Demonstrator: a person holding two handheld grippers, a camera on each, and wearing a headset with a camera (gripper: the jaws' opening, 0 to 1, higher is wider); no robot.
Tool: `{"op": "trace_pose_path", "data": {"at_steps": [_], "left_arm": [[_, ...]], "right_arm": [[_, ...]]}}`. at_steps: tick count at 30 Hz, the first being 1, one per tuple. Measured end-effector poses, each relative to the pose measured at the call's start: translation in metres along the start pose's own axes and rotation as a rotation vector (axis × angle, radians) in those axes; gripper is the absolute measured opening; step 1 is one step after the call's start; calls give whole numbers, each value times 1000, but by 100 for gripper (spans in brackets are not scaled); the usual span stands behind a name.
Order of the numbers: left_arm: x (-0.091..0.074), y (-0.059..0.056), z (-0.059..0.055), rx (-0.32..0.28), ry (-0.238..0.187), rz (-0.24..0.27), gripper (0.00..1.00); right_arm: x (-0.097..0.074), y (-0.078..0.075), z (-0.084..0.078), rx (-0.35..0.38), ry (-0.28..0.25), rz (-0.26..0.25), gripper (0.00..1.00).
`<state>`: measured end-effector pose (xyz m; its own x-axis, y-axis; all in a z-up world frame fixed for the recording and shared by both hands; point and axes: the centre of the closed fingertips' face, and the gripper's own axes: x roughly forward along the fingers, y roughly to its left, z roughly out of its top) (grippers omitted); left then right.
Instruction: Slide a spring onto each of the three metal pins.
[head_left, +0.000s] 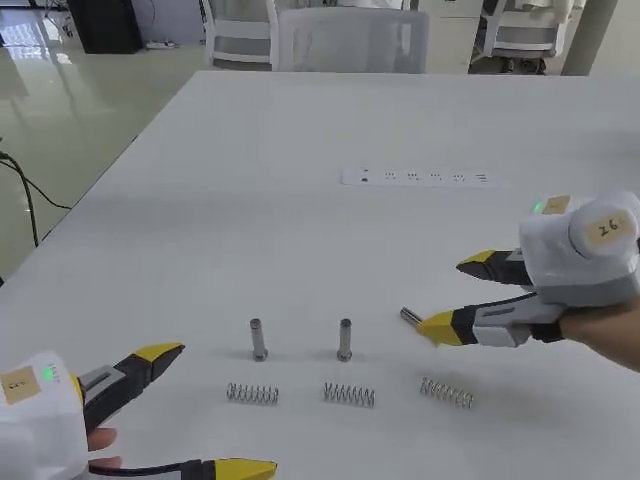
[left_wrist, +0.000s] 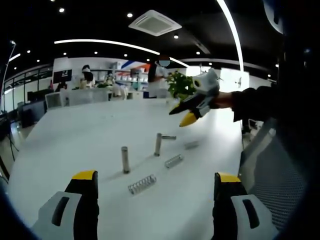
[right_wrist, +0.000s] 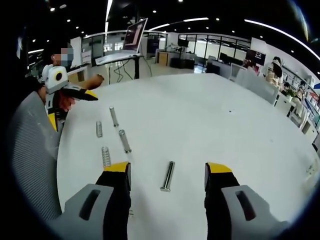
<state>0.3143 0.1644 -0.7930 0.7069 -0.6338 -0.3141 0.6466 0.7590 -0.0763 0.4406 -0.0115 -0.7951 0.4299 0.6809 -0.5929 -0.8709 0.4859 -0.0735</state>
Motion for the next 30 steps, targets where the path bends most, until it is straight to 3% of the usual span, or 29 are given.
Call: {"op": "trace_pose_path", "data": {"at_steps": [13,30], "left_arm": [[0,-1,-2,-3,2,1,93],[0,1,-4,-10,2,4,92]], "right_arm": [[25,-3,-10,18,86,-1,46],[42,-7,-24,30,168,-15,29]]}}
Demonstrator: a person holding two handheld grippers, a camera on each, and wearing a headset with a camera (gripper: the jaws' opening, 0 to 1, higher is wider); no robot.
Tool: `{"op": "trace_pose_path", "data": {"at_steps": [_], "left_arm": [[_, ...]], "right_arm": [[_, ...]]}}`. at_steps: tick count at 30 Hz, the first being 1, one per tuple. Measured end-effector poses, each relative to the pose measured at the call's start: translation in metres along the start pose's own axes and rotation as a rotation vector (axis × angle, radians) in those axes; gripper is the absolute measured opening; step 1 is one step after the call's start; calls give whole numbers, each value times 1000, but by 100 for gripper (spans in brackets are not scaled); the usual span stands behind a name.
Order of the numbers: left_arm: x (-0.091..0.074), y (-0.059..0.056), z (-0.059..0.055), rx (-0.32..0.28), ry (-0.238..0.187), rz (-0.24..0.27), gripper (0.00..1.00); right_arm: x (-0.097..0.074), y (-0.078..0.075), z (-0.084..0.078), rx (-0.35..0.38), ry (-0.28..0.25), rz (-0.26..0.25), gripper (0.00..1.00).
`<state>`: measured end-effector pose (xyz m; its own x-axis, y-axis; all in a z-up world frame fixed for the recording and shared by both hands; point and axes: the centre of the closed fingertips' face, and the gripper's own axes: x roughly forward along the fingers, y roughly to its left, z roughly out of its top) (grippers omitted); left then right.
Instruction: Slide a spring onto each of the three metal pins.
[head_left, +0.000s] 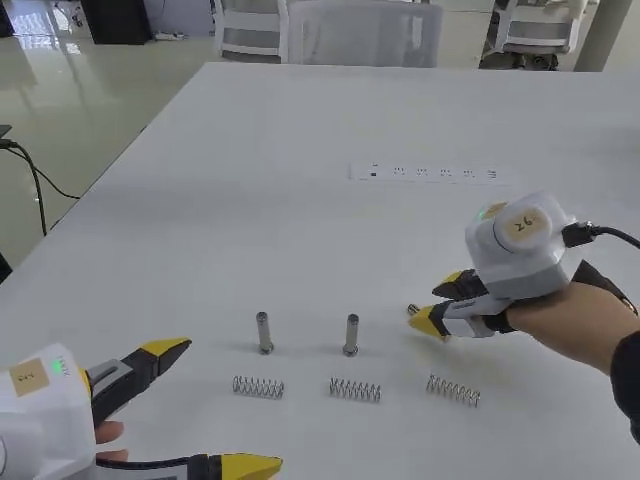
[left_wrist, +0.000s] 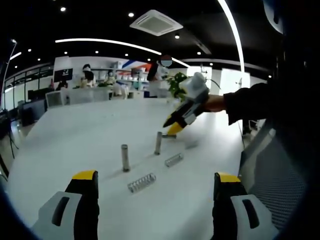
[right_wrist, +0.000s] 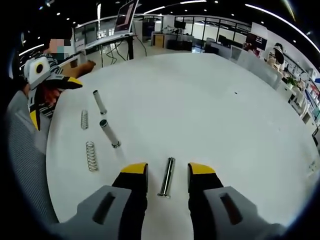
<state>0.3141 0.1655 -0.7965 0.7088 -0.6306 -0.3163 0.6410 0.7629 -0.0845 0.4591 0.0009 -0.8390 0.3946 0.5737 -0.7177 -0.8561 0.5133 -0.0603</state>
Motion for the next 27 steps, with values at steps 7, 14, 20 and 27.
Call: {"op": "trace_pose_path", "data": {"at_steps": [7,14,20,27], "left_arm": [[1,1,-1,-1,1,-4,92],[1,1,-2,-2,2,-3,92],[1,2,-3,-3,3,-2,92],[0,3,-4,-2,6,-1,92]], "right_arm": [[7,0,-1,21,23,1,24],[13,1,-3,37,46,3,20],[16,-1,-3,41,57,2,16],[21,-3,-6,52,76,3,13]]}}
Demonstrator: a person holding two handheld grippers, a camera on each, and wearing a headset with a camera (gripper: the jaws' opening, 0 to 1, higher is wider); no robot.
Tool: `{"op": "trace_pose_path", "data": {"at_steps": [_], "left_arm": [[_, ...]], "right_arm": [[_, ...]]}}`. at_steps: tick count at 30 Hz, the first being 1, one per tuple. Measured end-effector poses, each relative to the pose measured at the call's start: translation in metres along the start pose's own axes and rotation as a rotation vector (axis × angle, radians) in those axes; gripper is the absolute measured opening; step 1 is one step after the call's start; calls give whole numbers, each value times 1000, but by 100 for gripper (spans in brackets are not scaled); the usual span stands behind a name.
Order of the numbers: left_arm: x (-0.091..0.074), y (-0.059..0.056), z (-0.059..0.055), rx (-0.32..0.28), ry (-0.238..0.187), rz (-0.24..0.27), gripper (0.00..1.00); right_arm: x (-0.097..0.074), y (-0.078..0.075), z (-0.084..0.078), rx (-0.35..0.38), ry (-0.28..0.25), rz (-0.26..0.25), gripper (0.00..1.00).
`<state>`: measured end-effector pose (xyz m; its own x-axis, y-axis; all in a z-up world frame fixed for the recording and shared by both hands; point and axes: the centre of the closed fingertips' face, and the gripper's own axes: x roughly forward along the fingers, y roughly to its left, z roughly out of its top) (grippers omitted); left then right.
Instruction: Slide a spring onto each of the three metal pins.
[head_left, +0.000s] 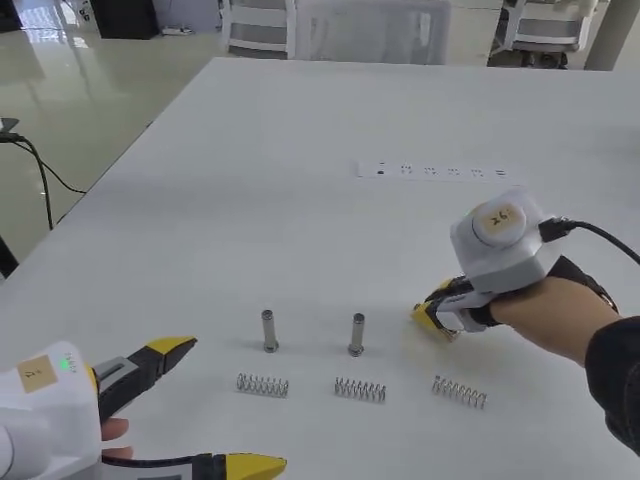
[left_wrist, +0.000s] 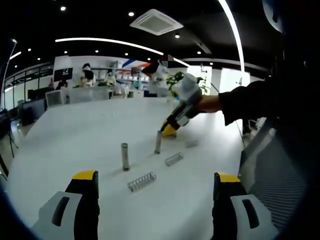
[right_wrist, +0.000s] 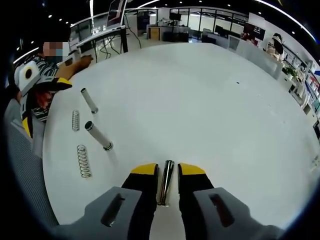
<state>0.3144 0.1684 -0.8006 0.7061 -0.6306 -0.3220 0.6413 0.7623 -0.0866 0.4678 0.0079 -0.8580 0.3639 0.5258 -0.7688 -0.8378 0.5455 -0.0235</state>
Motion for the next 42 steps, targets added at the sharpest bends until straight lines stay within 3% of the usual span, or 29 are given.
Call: {"op": "trace_pose_path", "data": {"at_steps": [13,24,42], "left_arm": [[0,0,0,-1,3,1,92],[-1,-1,1,-1,2,3,92],[-1,-2,5,11,-7,-2,91]], "right_arm": [[5,0,-1,9,20,5,7],[4,0,-3,76,29,-8,5],[-25,2,4,91,-25,-38,5]]}}
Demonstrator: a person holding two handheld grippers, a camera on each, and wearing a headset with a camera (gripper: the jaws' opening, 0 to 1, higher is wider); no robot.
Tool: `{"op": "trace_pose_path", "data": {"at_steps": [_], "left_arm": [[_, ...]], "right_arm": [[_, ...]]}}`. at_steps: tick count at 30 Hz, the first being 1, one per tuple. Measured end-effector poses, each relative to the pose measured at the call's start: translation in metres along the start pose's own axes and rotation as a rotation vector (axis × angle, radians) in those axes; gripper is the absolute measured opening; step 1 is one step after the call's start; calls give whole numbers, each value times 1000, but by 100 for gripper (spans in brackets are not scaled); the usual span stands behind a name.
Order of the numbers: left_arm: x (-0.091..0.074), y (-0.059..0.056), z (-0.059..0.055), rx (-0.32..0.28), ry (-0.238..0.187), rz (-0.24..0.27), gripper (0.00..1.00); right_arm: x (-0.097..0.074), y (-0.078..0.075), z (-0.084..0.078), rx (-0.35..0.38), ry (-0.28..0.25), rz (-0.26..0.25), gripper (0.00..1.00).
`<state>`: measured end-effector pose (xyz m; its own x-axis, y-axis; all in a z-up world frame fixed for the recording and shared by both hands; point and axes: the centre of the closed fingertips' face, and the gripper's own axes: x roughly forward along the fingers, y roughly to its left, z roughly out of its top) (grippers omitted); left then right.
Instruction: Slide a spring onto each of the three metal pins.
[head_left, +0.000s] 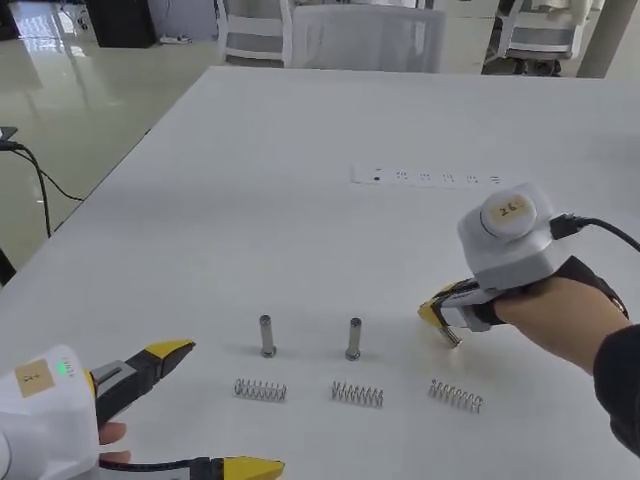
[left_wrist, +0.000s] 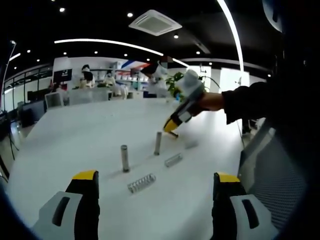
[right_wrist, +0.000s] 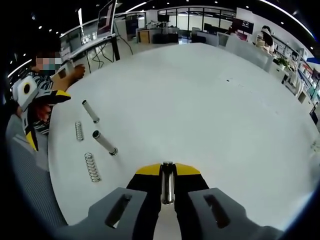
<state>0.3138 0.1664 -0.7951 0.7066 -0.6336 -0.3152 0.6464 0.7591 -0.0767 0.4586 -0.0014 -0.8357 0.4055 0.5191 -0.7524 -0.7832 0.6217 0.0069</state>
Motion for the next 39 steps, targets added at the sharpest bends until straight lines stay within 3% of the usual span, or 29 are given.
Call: {"op": "trace_pose_path", "data": {"at_steps": [39], "left_arm": [[-3,-3,8,26,-15,-3,91]], "right_arm": [[-33,13,-8,-8,-41,-16,5]]}}
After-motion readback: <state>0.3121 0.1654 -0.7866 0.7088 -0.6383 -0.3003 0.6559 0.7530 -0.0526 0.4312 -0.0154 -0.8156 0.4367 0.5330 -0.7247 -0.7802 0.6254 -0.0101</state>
